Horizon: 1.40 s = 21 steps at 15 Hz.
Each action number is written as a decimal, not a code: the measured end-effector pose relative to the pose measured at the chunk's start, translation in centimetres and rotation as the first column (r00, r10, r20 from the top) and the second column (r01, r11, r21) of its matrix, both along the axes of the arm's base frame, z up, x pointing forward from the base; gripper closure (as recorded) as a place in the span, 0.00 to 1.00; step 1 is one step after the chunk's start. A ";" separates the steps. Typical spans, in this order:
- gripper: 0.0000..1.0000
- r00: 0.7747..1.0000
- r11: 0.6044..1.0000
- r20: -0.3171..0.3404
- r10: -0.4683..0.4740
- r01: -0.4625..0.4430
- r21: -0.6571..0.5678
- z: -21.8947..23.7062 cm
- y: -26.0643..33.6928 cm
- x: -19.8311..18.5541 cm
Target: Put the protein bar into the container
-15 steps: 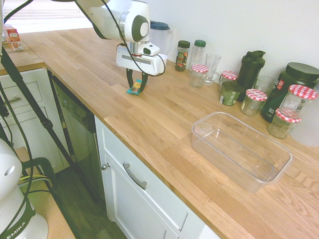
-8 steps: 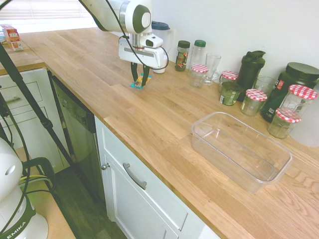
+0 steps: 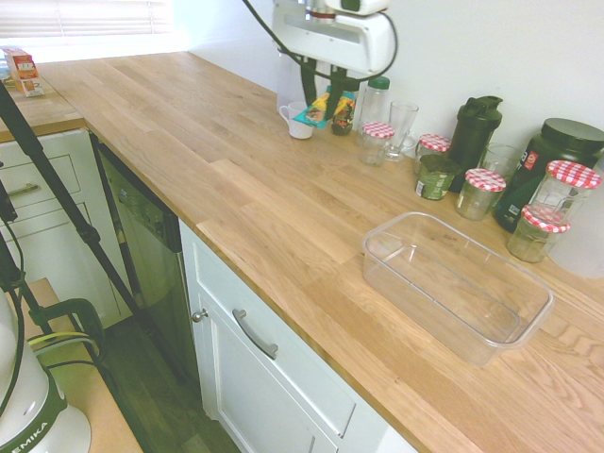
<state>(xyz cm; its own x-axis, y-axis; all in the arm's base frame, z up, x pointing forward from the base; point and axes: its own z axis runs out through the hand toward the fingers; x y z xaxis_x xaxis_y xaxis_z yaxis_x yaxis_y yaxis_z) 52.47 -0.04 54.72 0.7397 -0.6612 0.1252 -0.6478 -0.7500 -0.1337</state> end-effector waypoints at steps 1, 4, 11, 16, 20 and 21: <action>1.00 1.000 1.000 -0.001 -0.023 0.023 0.014 -0.1 -3.3 -0.2; 1.00 0.997 0.996 -0.032 -0.074 0.075 0.046 -2.5 -10.5 -0.5; 1.00 0.986 0.984 -0.084 -0.145 0.152 0.088 -8.5 -18.5 0.2; 0.00 0.982 0.980 -0.099 -0.163 0.173 0.101 -10.1 -19.6 1.4; 0.00 0.982 0.979 -0.092 -0.166 0.176 0.107 -9.8 -19.6 1.6; 0.00 0.982 0.979 -0.093 -0.167 0.176 0.107 -9.8 -19.6 1.6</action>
<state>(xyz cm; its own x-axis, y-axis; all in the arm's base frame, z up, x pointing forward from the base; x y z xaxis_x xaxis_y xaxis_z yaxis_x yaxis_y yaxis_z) 54.09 -19.64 44.92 0.6187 -0.7855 -0.0154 -0.7778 -0.6097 -0.1526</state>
